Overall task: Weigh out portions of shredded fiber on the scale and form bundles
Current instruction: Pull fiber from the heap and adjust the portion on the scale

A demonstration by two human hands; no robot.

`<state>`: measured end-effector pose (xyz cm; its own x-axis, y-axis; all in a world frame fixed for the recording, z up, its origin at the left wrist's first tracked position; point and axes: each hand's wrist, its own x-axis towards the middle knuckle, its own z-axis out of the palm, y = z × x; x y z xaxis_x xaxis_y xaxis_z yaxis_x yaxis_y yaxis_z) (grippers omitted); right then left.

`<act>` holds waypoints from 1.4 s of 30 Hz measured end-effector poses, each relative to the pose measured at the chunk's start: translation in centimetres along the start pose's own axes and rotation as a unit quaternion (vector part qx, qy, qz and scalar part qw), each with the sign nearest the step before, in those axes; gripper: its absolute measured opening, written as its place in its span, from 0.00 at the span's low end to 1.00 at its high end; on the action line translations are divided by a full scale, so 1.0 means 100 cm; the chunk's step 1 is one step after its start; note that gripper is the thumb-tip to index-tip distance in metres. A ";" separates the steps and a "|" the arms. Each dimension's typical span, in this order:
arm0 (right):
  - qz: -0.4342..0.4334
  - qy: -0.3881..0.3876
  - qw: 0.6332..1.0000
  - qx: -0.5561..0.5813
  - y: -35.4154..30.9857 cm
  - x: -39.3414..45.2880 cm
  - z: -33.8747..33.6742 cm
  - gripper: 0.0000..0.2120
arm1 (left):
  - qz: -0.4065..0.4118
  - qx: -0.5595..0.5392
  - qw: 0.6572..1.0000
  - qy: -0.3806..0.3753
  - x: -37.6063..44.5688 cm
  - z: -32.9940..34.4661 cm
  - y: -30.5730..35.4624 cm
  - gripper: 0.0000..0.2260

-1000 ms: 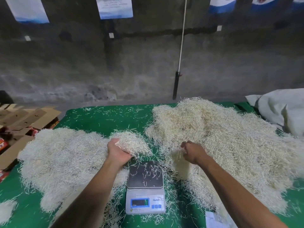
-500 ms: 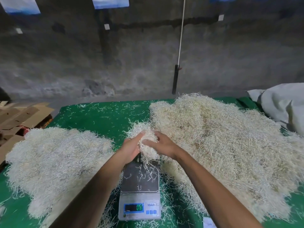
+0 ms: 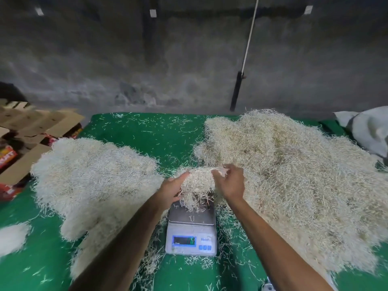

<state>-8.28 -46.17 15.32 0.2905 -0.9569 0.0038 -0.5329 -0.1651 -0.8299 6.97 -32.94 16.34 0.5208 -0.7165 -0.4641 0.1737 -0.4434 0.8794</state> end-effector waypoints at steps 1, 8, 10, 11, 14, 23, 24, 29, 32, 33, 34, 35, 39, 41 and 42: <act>-0.029 0.035 0.998 -0.044 0.002 -0.008 0.007 0.27 | -0.011 0.002 1.000 0.024 -0.001 0.001 -0.005 0.36; 0.006 -0.220 0.967 0.131 -0.008 -0.050 0.033 0.49 | -0.014 -0.209 0.978 0.007 0.001 -0.006 -0.031 0.27; 0.010 -0.281 0.950 0.134 -0.008 -0.055 0.038 0.58 | -0.009 -0.218 0.975 -0.030 0.001 -0.006 -0.029 0.27; 0.010 -0.295 0.945 0.140 -0.007 -0.055 0.040 0.54 | -0.022 -0.219 0.972 -0.085 0.002 -0.007 -0.029 0.29; 0.014 -0.223 0.962 0.160 0.001 -0.043 0.041 0.33 | -0.056 -0.207 0.975 -0.062 0.000 -0.018 -0.022 0.37; 0.010 -0.093 0.994 0.063 0.027 -0.006 0.059 0.48 | -0.022 -0.228 0.971 0.062 0.040 -0.021 -0.037 0.26; 0.018 -0.079 0.994 0.072 0.030 -0.004 0.061 0.48 | -0.007 -0.208 0.974 0.084 0.047 -0.020 -0.045 0.25; 0.094 -0.105 0.985 0.095 0.056 -0.008 0.070 0.34 | -0.039 0.058 0.980 0.187 0.061 -0.031 -0.073 0.27; 0.064 -0.188 0.980 -0.032 0.070 -0.013 0.071 0.29 | -0.063 0.097 0.979 0.166 0.062 -0.023 -0.083 0.24; 0.050 -0.175 0.982 -0.059 0.073 -0.013 0.071 0.29 | -0.041 0.087 0.979 0.181 0.060 -0.020 -0.085 0.21; 0.038 -0.143 0.987 -0.059 0.077 -0.013 0.069 0.30 | 0.000 0.092 0.974 0.205 0.057 -0.021 -0.086 0.18; 0.042 -0.105 0.993 -0.025 0.080 -0.013 0.067 0.30 | 0.035 0.107 0.968 0.224 0.054 -0.025 -0.089 0.15; 0.099 -0.053 0.989 0.091 0.091 -0.025 0.061 0.30 | 0.054 0.053 0.980 0.184 0.034 -0.047 -0.105 0.17; 0.116 -0.052 0.988 0.088 0.102 -0.041 0.060 0.31 | 0.031 -0.005 0.993 0.118 0.020 -0.056 -0.118 0.20; 0.122 -0.047 0.987 0.091 0.108 -0.051 0.060 0.31 | 0.029 -0.021 0.996 0.085 0.012 -0.058 -0.126 0.21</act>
<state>-10.75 -41.69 3.02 0.2483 -0.9352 -0.2523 -0.4459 0.1209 -0.8869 10.25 -25.01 5.30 0.6640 -0.6373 -0.3912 0.1723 -0.3787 0.9094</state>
